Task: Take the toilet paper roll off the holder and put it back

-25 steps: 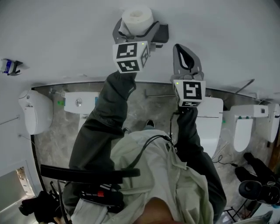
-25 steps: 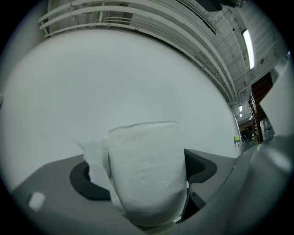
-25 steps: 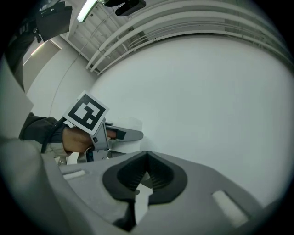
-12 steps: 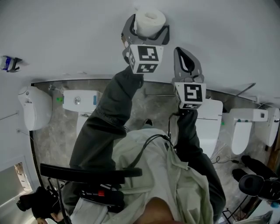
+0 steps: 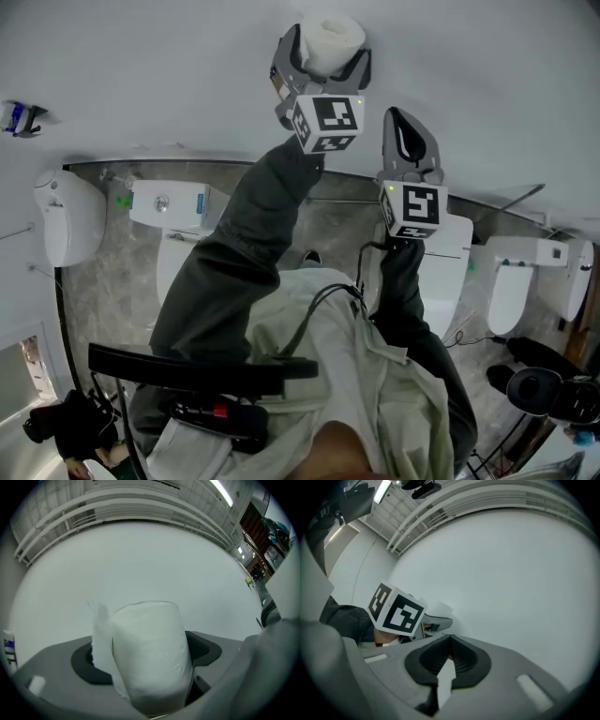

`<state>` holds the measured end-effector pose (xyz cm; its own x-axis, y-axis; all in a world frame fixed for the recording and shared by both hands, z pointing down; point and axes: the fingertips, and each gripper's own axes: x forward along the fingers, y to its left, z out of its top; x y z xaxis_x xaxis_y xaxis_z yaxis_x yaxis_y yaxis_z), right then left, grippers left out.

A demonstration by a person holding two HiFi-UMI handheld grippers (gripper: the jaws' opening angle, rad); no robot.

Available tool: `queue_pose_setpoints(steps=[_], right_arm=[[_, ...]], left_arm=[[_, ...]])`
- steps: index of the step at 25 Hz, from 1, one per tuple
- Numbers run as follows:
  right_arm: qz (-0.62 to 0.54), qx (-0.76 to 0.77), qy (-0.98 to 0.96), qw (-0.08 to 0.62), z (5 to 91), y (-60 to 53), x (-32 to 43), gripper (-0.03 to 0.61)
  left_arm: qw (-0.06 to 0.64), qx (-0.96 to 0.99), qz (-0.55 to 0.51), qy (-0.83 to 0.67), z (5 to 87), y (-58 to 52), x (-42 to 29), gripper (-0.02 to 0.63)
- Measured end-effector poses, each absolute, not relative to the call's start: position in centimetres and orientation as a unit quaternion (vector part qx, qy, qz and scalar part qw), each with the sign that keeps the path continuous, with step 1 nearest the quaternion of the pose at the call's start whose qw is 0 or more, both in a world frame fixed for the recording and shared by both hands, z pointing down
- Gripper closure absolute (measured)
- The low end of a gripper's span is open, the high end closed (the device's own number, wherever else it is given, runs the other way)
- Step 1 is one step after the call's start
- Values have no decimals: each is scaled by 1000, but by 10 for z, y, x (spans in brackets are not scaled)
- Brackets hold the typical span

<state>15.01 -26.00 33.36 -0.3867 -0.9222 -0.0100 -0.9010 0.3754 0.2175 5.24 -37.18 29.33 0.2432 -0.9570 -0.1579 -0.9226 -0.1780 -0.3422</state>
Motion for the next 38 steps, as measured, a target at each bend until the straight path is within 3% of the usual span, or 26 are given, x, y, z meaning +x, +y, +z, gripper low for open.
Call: queue_pose_setpoints(steps=[6,10,20,32,33,35,37,38], right_arm=[[-101,556,-823,58,333,-247,158,578],[-97,559,-821,62,335,-242,160,578],[-99,549,-827,69,337,-227,151,578],[-73,555,-827,61,353,-199,148,578],[-66,551,-830,58,356,-194,144,578],[-51,542,-838,48,362,-181,134,578],[-39,533,-845,37,366,-168,121,578],[-36,529,-847,33,368,-162,114,578]], left_arm=[[121,-756,-26,643,307,-362,34,129],[133,-758,-57,636,325,-356,32,133],[177,-763,-17,622,321,-355,30,158],[90,-788,70,604,337,-287,-2,162],[75,-796,75,596,341,-274,-9,185],[43,-812,78,577,351,-244,-26,296],[24,-821,71,566,359,-215,-46,494],[23,-820,65,568,361,-201,-57,553]])
